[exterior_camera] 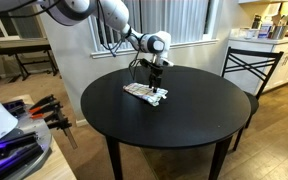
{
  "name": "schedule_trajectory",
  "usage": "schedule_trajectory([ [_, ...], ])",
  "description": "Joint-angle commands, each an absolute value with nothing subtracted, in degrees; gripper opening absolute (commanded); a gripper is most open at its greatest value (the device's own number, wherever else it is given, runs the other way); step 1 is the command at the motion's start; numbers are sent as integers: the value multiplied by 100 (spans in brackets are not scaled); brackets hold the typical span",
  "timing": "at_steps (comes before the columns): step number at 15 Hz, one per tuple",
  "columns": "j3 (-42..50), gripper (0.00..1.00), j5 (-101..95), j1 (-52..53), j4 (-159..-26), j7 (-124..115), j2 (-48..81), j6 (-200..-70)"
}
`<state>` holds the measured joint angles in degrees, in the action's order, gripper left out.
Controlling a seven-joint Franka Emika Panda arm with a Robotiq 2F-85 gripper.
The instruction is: Clean a section of the table with the towel
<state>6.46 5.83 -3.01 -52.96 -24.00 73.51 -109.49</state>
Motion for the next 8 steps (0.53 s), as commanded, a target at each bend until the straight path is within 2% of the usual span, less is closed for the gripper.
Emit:
schedule_trajectory([
  [1,680,100,455,-347,-5666,-1961,7490,-11927],
  [3,669,100,472,-376,-5858,-1788,7504,-12391],
  [4,634,90,482,-401,-5996,-1620,7469,-12616],
  [5,615,74,471,-414,-6103,-1436,7437,-12798],
  [8,572,53,519,-440,-6318,-1087,7347,-13163],
])
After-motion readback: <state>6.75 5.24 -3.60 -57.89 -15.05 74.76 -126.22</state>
